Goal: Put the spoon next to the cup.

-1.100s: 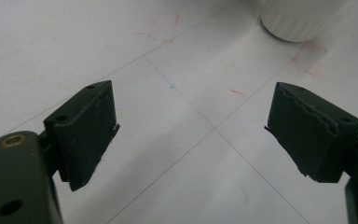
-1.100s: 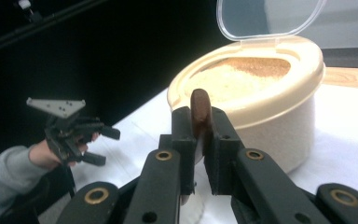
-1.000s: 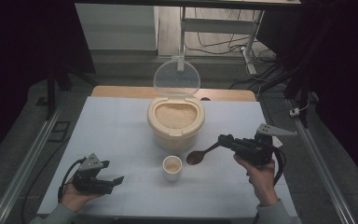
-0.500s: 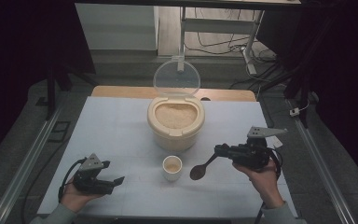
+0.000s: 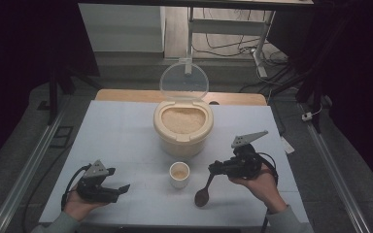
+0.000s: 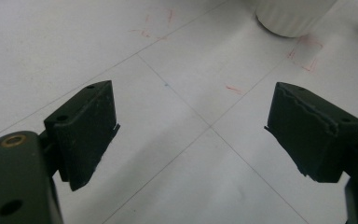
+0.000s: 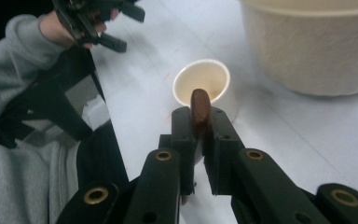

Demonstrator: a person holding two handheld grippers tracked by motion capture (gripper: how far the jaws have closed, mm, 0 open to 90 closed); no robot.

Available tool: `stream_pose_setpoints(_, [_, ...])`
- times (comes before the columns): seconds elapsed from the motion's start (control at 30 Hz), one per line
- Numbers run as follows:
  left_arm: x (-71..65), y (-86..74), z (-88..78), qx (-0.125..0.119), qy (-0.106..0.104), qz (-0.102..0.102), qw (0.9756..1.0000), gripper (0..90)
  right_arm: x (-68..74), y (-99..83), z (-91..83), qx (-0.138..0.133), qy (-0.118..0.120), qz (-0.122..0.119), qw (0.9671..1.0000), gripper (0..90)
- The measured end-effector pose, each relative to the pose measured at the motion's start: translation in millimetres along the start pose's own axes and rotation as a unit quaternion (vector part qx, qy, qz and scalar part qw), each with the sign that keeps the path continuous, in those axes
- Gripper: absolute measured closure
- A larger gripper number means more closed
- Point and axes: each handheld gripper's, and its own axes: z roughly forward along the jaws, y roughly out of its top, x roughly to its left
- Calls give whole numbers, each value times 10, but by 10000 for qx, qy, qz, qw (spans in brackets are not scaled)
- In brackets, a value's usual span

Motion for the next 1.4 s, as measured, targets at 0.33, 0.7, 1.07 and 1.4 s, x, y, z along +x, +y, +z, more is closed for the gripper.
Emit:
stream_pose_setpoints(0.33, [5, -5, 5, 21, 12, -7, 10000, 156, -154, 94, 230, 177, 40, 152, 9997, 812])
stream_pose_setpoints(0.7, [4, -12, 12, 41, 11, -4, 10000, 156, -302, 63, 445, -44, -753, 41, 9971, 721])
stream_pose_setpoints(1.07, [2, -17, 13, 55, 25, -4, 10000, 156, -479, -86, 623, -275, -1296, 190, 9910, 655])
stream_pose_setpoints(1.4, [2, -23, 12, 63, 30, -2, 10000, 156, -672, -165, 847, -74, -1628, 365, 9860, 591])
